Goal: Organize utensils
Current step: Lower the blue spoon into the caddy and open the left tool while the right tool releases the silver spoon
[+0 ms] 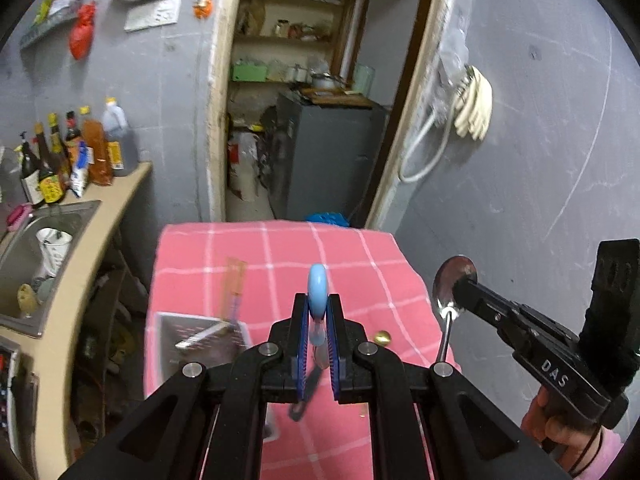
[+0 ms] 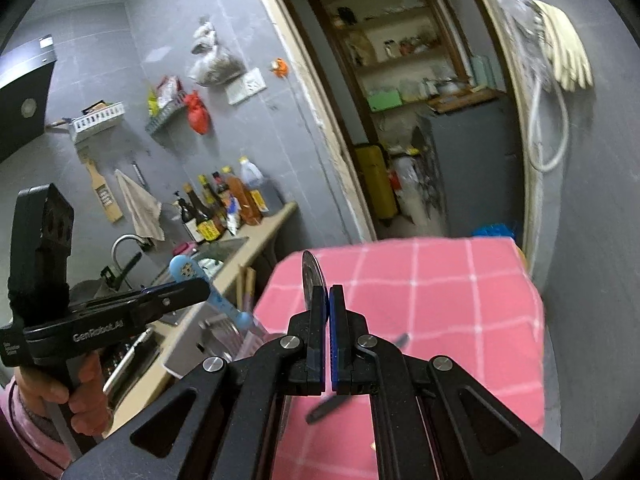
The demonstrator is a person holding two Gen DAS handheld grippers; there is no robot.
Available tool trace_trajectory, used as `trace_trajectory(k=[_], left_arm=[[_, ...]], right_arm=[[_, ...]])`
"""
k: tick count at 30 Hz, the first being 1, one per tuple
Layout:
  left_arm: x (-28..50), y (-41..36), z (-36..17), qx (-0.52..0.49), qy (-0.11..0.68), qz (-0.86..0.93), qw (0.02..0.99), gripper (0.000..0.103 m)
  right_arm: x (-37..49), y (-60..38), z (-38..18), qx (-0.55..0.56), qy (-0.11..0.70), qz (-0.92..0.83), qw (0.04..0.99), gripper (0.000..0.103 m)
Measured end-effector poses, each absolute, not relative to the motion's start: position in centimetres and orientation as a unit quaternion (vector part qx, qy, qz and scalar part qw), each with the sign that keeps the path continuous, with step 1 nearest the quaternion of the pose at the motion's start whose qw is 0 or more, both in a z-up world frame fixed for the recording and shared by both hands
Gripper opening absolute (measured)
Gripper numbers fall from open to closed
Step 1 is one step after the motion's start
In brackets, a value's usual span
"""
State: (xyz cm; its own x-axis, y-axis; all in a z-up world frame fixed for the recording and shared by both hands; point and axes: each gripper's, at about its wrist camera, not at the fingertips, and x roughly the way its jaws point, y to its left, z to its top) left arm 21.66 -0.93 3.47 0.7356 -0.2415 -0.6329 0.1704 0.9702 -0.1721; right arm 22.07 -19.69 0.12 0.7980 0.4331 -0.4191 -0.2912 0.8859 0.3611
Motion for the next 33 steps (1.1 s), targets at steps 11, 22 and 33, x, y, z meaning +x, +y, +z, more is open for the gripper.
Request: trace_trajectory(k=[11, 22, 33], left_arm=[[21.1, 6.6, 5.4, -0.076, 0.336, -0.069, 0.936, 0.008], [20.0, 7.9, 4.5, -0.065, 0.352, -0.062, 0.932, 0.008], [20.6, 6.7, -0.1, -0.038, 0.408, -0.063, 0.91, 0.009]], right_arm=[[23.9, -12.8, 3.2, 0.103, 0.2, 0.224, 0.948, 0.002], [24.6, -8.4, 1.2, 0.07, 0.193, 0.231, 0.951, 0.002], [23.5, -6.7, -2.7, 0.022, 0.226, 0.237, 0.945, 0.002]])
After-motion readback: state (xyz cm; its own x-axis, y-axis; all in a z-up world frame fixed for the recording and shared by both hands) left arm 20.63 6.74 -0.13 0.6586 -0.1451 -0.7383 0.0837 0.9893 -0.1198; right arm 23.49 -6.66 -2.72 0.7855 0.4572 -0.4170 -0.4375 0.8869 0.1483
